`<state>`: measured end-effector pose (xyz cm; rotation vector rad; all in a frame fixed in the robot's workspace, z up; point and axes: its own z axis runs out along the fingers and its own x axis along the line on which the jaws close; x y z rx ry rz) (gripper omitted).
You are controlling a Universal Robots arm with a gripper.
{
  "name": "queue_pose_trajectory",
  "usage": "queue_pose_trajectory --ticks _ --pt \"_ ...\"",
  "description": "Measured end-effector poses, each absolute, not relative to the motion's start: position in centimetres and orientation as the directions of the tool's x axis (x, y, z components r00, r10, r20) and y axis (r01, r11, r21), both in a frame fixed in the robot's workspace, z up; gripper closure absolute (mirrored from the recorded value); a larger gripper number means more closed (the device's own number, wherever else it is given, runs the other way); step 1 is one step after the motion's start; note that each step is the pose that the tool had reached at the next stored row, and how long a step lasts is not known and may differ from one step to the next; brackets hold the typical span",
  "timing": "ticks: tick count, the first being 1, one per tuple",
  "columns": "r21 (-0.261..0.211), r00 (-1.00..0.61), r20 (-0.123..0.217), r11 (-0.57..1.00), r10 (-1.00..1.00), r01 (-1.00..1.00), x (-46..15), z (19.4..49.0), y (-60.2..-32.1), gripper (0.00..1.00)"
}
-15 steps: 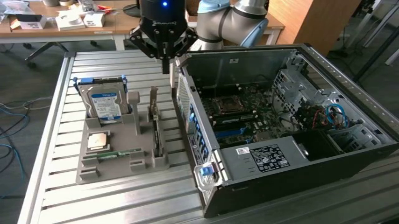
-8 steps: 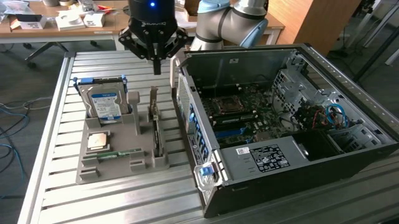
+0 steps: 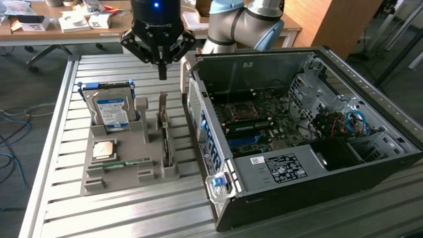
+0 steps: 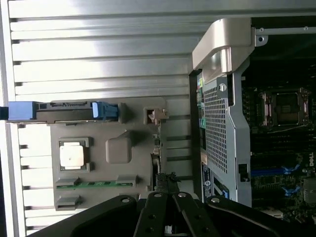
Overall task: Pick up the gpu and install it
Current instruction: 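Reach for the gpu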
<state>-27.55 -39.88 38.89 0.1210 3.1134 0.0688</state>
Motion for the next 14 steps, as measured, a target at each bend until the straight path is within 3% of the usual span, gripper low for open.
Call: queue_pose_trajectory --ticks 14 --pt "0.045 -0.997 -0.023 0.996 0.078 0.077 -27.57 38.89 -40.0 0.89"
